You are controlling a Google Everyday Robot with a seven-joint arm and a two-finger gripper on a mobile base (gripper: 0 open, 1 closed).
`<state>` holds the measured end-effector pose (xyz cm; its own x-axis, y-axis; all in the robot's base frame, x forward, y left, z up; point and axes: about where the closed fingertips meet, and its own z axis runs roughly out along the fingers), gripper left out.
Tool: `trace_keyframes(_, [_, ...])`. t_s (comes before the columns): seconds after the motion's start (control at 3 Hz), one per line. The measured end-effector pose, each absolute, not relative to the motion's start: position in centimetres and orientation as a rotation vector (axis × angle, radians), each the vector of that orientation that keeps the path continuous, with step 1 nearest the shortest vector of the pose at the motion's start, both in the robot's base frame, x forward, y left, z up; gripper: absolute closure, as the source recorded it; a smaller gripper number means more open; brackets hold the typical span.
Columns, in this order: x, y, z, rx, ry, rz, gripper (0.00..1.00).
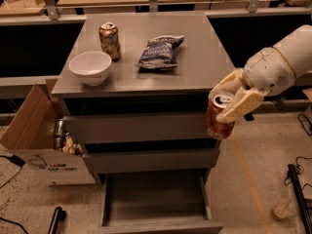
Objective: Pick coke can from bottom drawer and place on counter
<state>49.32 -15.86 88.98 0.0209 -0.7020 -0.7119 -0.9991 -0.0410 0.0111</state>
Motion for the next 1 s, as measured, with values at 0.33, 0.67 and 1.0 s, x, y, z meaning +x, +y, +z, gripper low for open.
trace_keyframes(0.33, [49.3, -15.9, 89.0, -1.796, 1.732, 0.762, 1.0])
trace_keyframes(0.67, [51.4, -16.4, 90.7, -1.737, 1.788, 0.75, 1.0])
trace_keyframes(1.0, [55.2, -17.2, 91.9, -1.645, 1.851, 0.812, 1.0])
